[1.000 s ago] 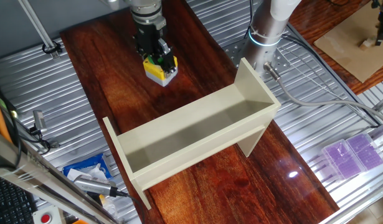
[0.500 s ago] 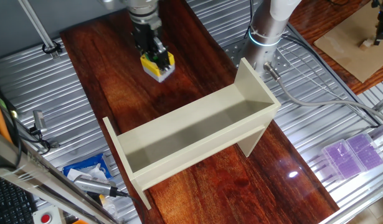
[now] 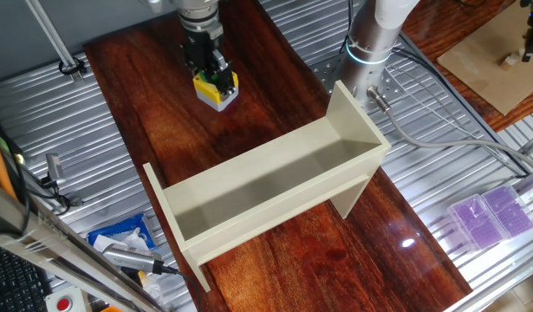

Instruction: Take the object down from the shelf

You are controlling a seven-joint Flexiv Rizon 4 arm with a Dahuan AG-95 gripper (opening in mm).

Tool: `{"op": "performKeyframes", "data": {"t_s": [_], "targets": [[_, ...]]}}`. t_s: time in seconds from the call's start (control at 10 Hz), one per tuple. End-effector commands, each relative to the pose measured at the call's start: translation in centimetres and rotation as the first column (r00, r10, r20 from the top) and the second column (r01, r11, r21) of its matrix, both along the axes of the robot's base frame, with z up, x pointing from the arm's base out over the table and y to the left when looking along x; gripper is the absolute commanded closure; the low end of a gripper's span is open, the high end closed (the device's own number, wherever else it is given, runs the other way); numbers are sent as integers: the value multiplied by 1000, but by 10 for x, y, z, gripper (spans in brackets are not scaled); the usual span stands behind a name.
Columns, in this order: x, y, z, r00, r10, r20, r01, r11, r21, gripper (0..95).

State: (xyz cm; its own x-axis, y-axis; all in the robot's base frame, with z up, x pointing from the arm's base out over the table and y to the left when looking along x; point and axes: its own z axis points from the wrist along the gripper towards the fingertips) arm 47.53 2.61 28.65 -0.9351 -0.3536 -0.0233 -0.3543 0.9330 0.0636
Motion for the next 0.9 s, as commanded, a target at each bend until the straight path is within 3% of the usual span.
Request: {"op": "performKeyframes", "data": {"t_s": [0.1,0.4,0.6,0.8,0.9], "targets": [[1,1,1,999,-9,-32,8,1000,-10,950],[1,-1,-2,999,-32,-42,30,999,-32,950],[2,-16,-31,999,-44,-29,43,999,-24,950],[0,-27,-67,999,-40,14,40,999,-20,950],[0,-28,-75,999,-37,25,38,999,-16,950]]}}
